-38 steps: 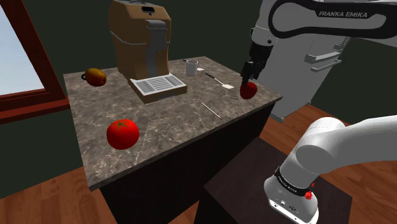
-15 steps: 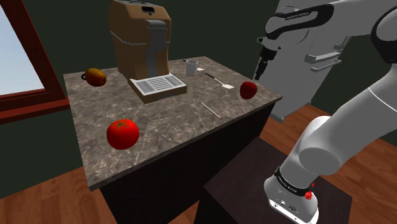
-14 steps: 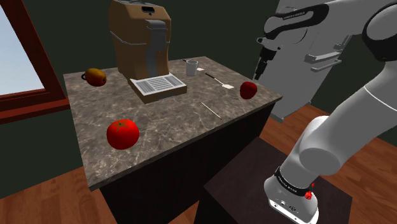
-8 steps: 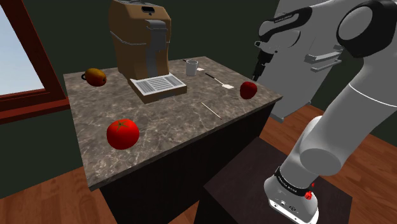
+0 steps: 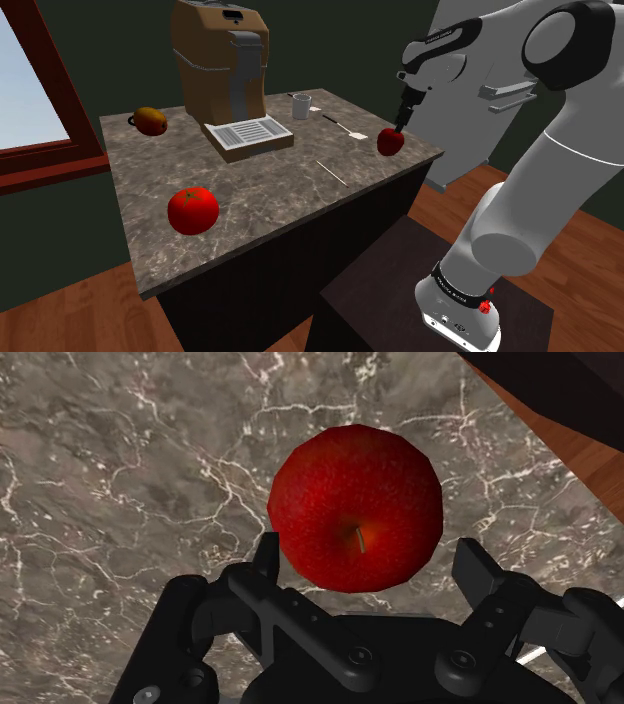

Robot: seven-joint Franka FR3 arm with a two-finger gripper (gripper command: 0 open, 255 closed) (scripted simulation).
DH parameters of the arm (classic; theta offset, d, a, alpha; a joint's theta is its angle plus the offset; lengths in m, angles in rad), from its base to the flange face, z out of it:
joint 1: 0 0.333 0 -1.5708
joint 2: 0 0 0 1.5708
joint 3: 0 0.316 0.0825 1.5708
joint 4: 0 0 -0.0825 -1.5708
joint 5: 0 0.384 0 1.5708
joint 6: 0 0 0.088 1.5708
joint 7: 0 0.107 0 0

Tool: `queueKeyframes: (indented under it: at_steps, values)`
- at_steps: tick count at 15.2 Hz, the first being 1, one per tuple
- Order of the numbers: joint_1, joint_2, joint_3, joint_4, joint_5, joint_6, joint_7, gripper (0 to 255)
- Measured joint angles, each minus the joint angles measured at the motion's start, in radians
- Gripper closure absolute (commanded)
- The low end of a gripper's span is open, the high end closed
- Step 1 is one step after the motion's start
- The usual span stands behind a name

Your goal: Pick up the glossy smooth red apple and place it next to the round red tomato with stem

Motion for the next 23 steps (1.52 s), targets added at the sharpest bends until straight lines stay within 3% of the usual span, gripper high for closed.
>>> queueKeyframes:
  at_steps: [2, 3, 14, 23]
  values:
    - [0.000, 0.000, 0.000, 0.000, 0.000, 0.000, 0.000, 0]
    - [0.000, 0.000, 0.000, 0.000, 0.000, 0.000, 0.000, 255]
    - [0.000, -0.001, 0.001, 0.005, -0.001, -0.005, 0.002, 255]
    - [0.001, -0.043, 0.012, 0.090, -0.039, -0.116, 0.040, 255]
